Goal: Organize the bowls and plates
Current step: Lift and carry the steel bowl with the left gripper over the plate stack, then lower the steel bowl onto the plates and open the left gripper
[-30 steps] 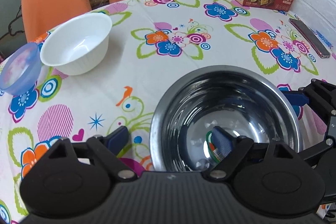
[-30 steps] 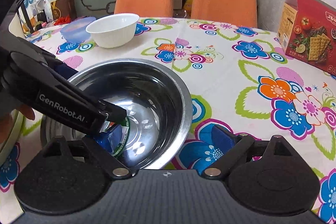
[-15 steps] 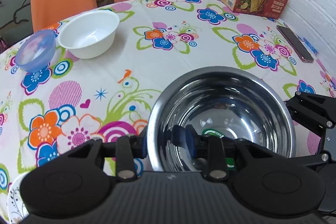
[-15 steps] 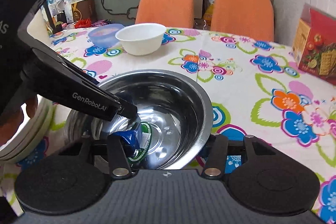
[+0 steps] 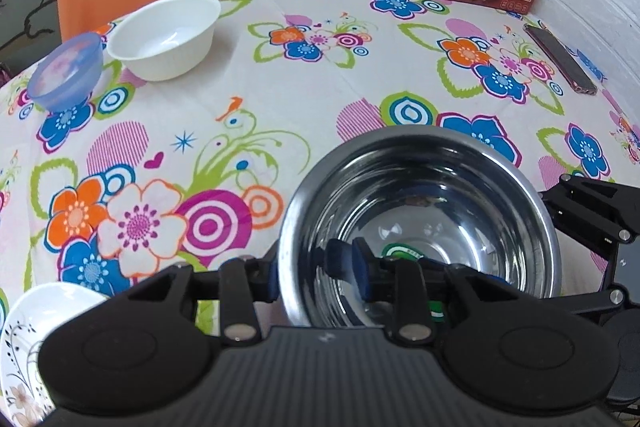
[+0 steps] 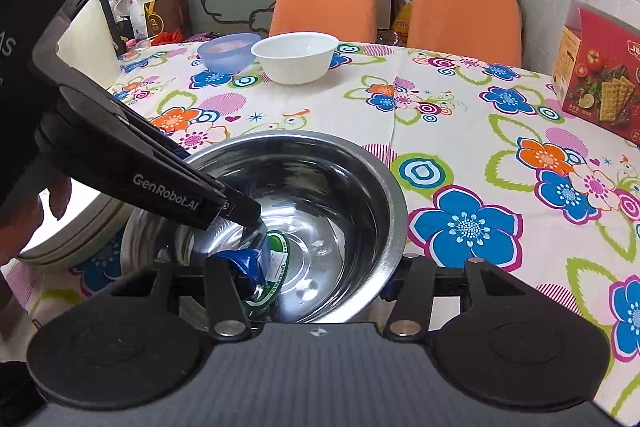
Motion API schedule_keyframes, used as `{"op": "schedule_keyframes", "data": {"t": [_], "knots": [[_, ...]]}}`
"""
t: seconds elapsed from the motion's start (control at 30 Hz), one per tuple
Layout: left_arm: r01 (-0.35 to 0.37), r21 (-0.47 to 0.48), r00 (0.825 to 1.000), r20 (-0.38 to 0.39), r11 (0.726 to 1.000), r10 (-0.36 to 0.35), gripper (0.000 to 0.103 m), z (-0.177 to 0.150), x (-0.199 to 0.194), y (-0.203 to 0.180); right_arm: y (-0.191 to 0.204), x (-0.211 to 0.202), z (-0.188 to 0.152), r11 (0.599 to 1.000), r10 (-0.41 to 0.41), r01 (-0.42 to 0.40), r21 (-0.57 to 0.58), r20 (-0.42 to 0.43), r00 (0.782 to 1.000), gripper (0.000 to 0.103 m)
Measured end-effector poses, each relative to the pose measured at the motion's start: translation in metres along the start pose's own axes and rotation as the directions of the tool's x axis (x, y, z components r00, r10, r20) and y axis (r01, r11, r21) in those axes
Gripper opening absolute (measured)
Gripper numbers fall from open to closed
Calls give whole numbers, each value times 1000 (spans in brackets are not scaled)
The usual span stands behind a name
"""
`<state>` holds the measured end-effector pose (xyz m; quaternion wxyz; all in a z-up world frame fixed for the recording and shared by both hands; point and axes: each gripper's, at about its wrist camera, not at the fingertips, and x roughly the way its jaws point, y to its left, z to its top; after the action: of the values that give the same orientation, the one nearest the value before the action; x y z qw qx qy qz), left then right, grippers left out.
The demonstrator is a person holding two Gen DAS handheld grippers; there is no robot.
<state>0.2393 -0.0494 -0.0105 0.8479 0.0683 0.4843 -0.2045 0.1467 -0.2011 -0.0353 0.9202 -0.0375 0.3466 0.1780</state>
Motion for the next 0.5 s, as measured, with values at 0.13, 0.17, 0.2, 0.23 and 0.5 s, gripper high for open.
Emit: {"op": "schedule_keyframes", "data": {"t": [0.13, 0.17, 0.2, 0.23, 0.5], "knots": [[-17, 11, 1000, 6, 1000, 17, 30, 2, 1, 0, -4, 6, 4, 1000, 4, -4, 16, 7, 1000, 38], [-24, 14, 1000, 5, 1000, 24, 30, 2, 1, 0, -5, 6, 5, 1000, 6, -7, 17, 10, 1000, 39], [-32, 17, 999, 6, 999, 32, 30, 1, 3, 0, -5, 7, 6, 1000, 10, -10, 16, 13, 1000, 39], [-39, 22, 999, 8, 999, 39, 30, 2, 4, 1, -5, 8, 5, 1000, 15, -15, 14, 14, 1000, 39], [-68, 46, 997, 30, 997, 67, 58, 3, 9, -2, -9, 22, 0, 998, 47, -47, 45, 11, 999, 41]]}}
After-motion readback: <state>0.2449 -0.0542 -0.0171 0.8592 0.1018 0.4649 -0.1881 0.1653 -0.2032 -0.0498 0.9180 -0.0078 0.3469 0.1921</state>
